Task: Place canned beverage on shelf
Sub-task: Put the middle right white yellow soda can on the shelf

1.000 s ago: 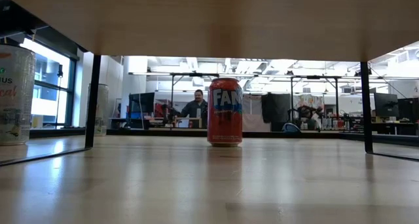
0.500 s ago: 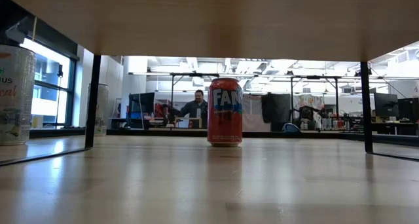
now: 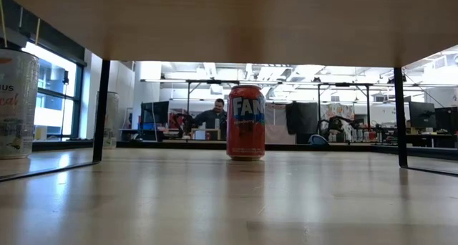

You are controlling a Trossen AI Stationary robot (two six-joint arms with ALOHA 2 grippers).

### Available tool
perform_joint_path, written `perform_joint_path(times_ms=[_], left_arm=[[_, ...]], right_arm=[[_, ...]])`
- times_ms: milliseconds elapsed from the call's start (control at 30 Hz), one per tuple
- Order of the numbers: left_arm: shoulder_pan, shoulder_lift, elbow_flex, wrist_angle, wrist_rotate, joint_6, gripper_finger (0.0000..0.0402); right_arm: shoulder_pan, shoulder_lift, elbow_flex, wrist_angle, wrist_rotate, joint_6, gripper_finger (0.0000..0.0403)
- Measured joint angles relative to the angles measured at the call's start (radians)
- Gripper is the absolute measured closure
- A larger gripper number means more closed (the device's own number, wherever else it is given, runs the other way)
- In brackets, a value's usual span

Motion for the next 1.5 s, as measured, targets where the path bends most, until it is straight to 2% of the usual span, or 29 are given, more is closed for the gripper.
perform_joint_path(times_ms=[100, 267, 367, 467, 600, 767, 1033, 1133, 1300, 1500], left_arm=[[-0.011, 0.098, 0.062, -0.089, -0.04, -0.068, 0.0193], [-0.051, 0.216, 0.134, -0.075, 0.028, -0.147, 0.0193], [-0.069, 0.244, 0.172, -0.094, 0.017, -0.212, 0.0193], [-0.084, 0.278, 0.206, -0.164, 0.003, -0.259, 0.0193], [-0.108, 0.328, 0.249, -0.241, -0.019, -0.241, 0.0193], [-0.129, 0.371, 0.32, -0.317, -0.124, -0.183, 0.0193], [-0.144, 0.484, 0.373, -0.314, -0.167, -0.197, 0.0193], [-0.144, 0.543, 0.389, -0.321, -0.213, -0.2, 0.0193], [-0.154, 0.592, 0.426, -0.312, -0.22, -0.185, 0.0193], [-0.164, 0.61, 0.427, -0.331, -0.335, -0.168, 0.0193]], right_arm=[[0.003, 0.004, 0.0, -0.001, 0.013, 0.061, 0.0162], [0.031, 0.01, 0.0, 0.002, 0.009, 0.129, 0.0162], [0.068, 0.019, 0.0, 0.001, 0.022, 0.212, 0.0162], [0.123, 0.032, 0.0, 0.004, 0.117, 0.316, 0.0162], [0.181, 0.051, 0.0, -0.015, 0.209, 0.471, 0.0162], [0.227, 0.052, 0.0, -0.02, 0.204, 0.663, 0.0162], [0.279, 0.062, 0.0, -0.048, 0.206, 0.93, 0.0162], [0.284, 0.068, 0.0, -0.046, 0.208, 1.007, 0.0159], [0.283, 0.07, 0.0, -0.045, 0.215, 1.101, 0.0157], [0.282, 0.07, 0.0, -0.046, 0.237, 1.167, 0.0156]])
